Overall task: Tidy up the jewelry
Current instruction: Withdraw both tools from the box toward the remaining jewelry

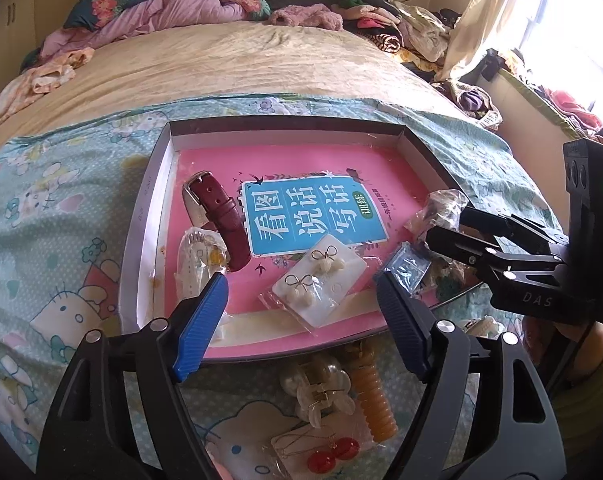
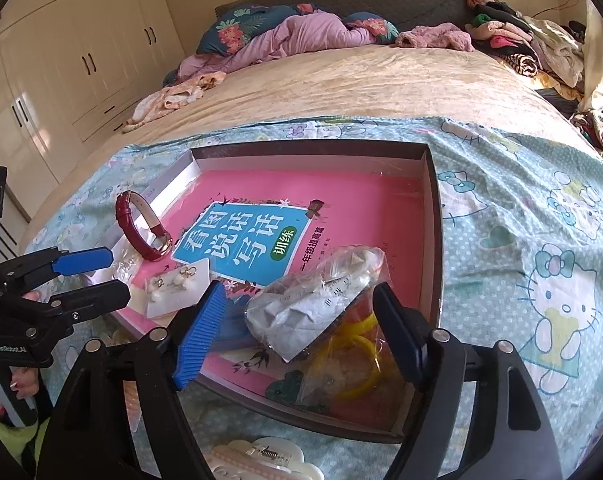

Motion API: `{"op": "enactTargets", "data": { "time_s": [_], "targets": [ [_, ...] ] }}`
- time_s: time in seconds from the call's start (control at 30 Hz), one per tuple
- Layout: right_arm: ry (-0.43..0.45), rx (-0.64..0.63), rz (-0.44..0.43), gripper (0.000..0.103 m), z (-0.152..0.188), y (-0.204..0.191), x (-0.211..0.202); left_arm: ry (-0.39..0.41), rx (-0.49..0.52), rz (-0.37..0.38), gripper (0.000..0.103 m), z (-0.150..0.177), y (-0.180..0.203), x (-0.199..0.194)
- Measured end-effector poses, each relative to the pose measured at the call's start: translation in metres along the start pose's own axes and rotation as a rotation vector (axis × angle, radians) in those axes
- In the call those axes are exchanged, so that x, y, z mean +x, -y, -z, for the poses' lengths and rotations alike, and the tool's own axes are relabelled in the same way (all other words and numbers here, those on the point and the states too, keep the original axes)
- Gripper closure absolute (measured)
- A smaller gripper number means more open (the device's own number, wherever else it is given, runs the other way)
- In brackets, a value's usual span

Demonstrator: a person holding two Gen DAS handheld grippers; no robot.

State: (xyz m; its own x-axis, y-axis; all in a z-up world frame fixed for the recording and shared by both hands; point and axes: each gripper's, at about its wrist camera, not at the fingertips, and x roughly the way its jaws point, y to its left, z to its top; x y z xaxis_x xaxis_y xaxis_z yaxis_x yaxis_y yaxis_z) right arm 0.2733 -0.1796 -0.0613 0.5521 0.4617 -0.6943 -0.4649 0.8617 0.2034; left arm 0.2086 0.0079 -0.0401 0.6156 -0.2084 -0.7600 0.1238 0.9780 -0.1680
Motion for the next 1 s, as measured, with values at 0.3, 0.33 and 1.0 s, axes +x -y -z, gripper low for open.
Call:
{"op": "enactTargets", "data": {
  "time_s": [0.3, 0.33, 1.0],
  "targets": [
    [0.055, 0.0, 0.009, 0.012, -0.002, -0.003, -0.028, 0.017, -0.014, 0.0, 0.027, 0.002, -0.001, -0.012],
    [0.061, 0.0, 0.01, 0.011, -0.002, -0.003, -0.032, 0.019, -0.017, 0.002, 0.025, 0.003, -0.001, -0.014],
    [0.169, -0.013, 0.001, 0.007, -0.005, -0.023, -0.089, 0.107, -0.071, -0.019, 0.012, 0.005, -0.019, -0.059]
  ]
}}
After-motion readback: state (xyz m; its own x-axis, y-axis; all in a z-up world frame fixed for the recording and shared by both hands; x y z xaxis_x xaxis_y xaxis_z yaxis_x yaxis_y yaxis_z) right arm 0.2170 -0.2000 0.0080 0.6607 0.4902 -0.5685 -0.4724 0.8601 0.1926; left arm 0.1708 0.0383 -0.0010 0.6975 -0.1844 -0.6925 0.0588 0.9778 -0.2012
